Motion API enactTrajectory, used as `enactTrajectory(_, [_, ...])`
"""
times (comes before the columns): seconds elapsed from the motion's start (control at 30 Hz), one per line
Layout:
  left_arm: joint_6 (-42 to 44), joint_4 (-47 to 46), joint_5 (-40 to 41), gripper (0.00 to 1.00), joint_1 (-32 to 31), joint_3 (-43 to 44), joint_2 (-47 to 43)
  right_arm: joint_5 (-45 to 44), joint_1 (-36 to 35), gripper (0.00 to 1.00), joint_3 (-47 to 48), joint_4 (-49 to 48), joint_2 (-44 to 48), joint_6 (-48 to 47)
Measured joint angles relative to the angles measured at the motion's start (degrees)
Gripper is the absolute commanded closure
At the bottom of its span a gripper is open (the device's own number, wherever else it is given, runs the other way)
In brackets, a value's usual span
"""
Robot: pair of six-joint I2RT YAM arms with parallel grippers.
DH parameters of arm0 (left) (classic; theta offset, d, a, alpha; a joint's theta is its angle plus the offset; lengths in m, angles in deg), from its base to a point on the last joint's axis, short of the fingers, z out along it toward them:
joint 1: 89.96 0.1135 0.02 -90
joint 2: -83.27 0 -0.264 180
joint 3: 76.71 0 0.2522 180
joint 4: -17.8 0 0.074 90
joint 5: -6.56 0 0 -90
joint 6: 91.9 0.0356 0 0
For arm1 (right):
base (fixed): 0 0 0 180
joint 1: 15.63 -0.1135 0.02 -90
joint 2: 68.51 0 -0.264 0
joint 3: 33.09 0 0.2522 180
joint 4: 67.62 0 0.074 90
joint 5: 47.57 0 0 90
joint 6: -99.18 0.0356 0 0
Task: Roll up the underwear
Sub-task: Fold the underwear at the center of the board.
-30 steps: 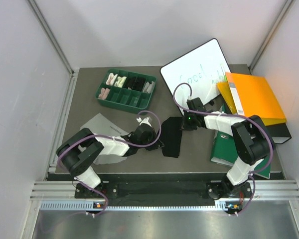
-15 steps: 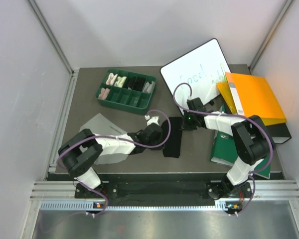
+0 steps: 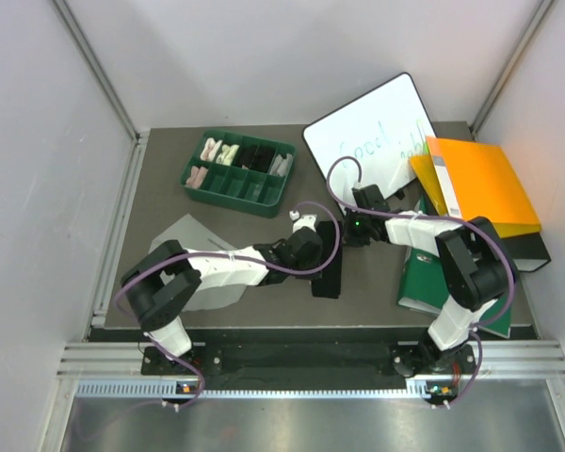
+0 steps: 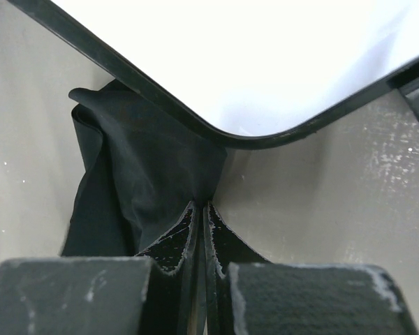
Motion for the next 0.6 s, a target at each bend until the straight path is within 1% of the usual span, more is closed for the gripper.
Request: enactTrajectory(0.6, [1.75, 2.73, -0.48, 1.0, -2.05, 7.26, 5.86, 1.86, 0.0, 1.0, -0.02, -1.66, -0.74, 0.0])
